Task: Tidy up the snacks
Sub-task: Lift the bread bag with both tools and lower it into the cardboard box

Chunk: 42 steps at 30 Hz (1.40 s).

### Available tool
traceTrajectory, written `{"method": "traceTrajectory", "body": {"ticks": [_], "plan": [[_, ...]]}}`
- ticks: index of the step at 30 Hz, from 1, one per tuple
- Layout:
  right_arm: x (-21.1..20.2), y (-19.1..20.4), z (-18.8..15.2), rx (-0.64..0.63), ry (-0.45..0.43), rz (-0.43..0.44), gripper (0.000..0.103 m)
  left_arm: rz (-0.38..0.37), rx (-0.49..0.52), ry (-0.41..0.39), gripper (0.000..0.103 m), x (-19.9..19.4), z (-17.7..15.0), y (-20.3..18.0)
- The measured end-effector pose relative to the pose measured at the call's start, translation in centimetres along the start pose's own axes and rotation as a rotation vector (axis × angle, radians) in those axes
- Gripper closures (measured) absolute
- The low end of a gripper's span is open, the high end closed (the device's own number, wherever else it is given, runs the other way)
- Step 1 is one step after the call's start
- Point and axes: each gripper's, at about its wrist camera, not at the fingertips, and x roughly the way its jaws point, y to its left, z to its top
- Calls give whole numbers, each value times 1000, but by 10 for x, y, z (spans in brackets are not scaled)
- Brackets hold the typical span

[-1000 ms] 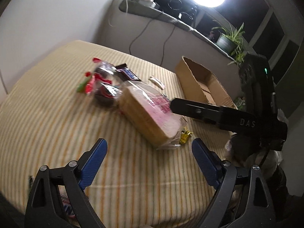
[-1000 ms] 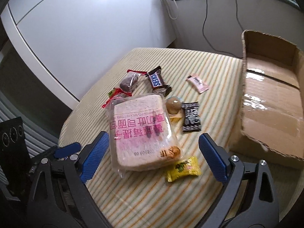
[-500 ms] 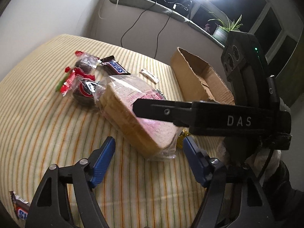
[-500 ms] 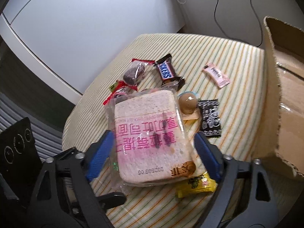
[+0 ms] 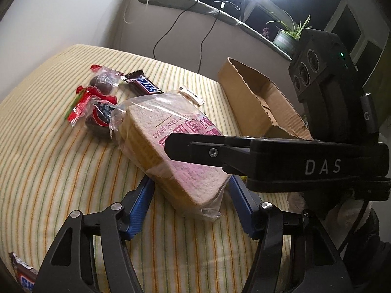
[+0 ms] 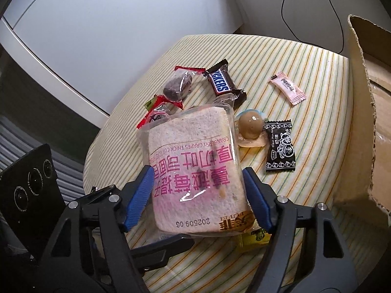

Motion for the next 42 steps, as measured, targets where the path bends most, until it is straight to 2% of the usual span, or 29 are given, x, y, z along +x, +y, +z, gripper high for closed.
{"method": "traceTrajectory", "body": {"ticks": [9,21,32,42], "plan": [[-15,12,0,-17,-29,-1,29,18,32,-40,41,-12,6,-9],[-62,9,9,-27,-110,-28,29,-14,105,-82,41,-12,30,-44],[-116,-25,11,11,-195,-78,29,-65,182,-99,39,7,50,-95],[-155,-73,11,60,-246,-143,29,-125,236,-64,39,47,72,-137]]}}
